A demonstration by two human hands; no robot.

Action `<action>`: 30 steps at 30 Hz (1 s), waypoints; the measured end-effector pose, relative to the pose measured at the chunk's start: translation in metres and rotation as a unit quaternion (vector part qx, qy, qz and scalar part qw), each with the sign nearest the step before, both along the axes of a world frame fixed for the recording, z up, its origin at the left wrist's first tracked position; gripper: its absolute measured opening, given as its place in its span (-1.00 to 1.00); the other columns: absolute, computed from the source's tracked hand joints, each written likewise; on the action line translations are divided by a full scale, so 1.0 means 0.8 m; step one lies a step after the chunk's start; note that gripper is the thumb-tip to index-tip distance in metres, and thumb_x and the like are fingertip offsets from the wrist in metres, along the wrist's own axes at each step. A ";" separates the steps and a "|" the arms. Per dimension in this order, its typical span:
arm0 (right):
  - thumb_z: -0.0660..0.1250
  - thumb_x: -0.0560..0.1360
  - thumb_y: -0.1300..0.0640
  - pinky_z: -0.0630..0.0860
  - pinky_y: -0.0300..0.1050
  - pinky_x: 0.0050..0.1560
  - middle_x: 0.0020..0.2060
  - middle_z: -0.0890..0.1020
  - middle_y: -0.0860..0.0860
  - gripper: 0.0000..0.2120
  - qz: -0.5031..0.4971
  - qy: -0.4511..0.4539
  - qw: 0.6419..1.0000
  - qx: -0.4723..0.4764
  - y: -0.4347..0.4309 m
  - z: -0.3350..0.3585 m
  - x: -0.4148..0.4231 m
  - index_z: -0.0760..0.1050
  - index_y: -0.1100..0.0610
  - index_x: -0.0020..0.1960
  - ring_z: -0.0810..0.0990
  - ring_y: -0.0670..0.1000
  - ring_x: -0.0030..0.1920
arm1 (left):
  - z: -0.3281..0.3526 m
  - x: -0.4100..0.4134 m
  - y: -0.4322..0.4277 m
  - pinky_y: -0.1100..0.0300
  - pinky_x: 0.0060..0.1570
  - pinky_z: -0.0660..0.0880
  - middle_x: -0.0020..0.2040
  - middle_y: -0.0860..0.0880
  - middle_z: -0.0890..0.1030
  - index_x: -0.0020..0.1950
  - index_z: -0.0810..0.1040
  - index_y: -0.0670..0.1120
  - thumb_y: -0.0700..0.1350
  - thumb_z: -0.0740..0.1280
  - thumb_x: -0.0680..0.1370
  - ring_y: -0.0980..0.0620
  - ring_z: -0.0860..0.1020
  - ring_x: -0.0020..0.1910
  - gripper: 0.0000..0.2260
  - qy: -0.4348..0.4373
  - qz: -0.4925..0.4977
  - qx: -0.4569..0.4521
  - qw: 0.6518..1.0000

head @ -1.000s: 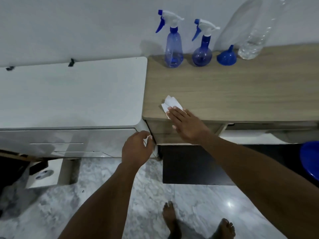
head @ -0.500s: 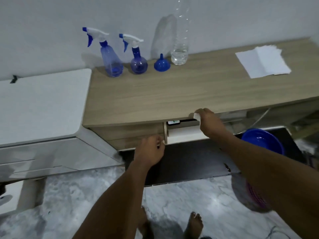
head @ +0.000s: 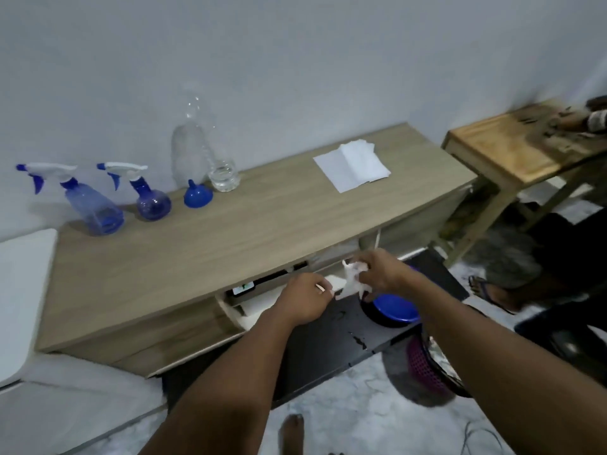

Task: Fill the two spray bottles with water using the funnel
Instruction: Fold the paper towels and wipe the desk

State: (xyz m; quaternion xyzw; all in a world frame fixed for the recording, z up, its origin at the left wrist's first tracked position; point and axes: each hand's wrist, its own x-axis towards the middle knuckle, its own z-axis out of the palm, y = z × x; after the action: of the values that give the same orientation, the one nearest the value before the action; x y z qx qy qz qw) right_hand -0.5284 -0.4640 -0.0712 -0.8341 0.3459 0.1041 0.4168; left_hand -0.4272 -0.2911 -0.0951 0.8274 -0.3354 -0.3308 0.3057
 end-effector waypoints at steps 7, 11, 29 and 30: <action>0.42 0.54 0.10 0.44 -0.26 -0.46 -0.35 0.61 0.04 -0.81 -0.167 -0.077 0.983 -0.029 -0.039 -0.002 -0.073 0.55 0.12 -0.22 0.58 -0.11 -0.42 | 0.006 0.013 -0.082 0.23 -0.20 0.43 -0.29 0.04 0.60 -0.04 0.64 0.02 -0.06 0.34 0.55 0.03 0.57 -0.24 -0.91 0.004 -0.087 -0.001 0.996; 0.36 0.53 0.17 0.49 -0.09 -0.41 -0.25 0.67 0.19 -0.88 -0.261 -0.108 0.959 0.016 -0.062 0.002 -0.106 0.67 0.16 -0.07 0.56 0.01 -0.35 | 0.005 0.005 -0.148 0.27 -0.17 0.43 -0.27 0.13 0.62 -0.08 0.64 0.02 -0.11 0.36 0.54 0.18 0.55 -0.26 -0.92 0.011 -0.147 -0.025 0.989; 0.31 0.49 0.35 0.59 -0.18 -0.37 -0.28 0.71 0.10 -0.82 -0.467 -0.029 0.884 0.000 -0.172 -0.066 -0.377 0.63 0.20 0.03 0.67 -0.14 -0.41 | -0.033 -0.212 -0.403 0.06 0.11 0.54 -0.05 -0.01 0.69 0.04 0.64 -0.03 -0.05 0.34 0.58 0.03 0.62 -0.02 -0.88 -0.021 -0.469 0.011 0.883; 0.32 0.48 0.34 0.62 -0.14 -0.35 -0.28 0.71 0.10 -0.83 -0.470 -0.017 0.882 -0.002 -0.187 -0.074 -0.388 0.62 0.20 0.02 0.68 -0.11 -0.39 | -0.038 -0.224 -0.420 0.05 0.11 0.55 -0.05 -0.01 0.69 0.05 0.64 -0.03 -0.05 0.34 0.58 0.03 0.62 -0.02 -0.87 -0.022 -0.470 0.015 0.882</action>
State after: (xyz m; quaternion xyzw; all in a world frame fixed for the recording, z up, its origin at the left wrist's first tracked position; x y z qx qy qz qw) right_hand -0.8384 -0.6133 -0.1301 -0.5760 0.6907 -0.1193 0.4205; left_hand -0.6066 -0.6271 -0.1255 0.5845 -0.6865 -0.4222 0.0939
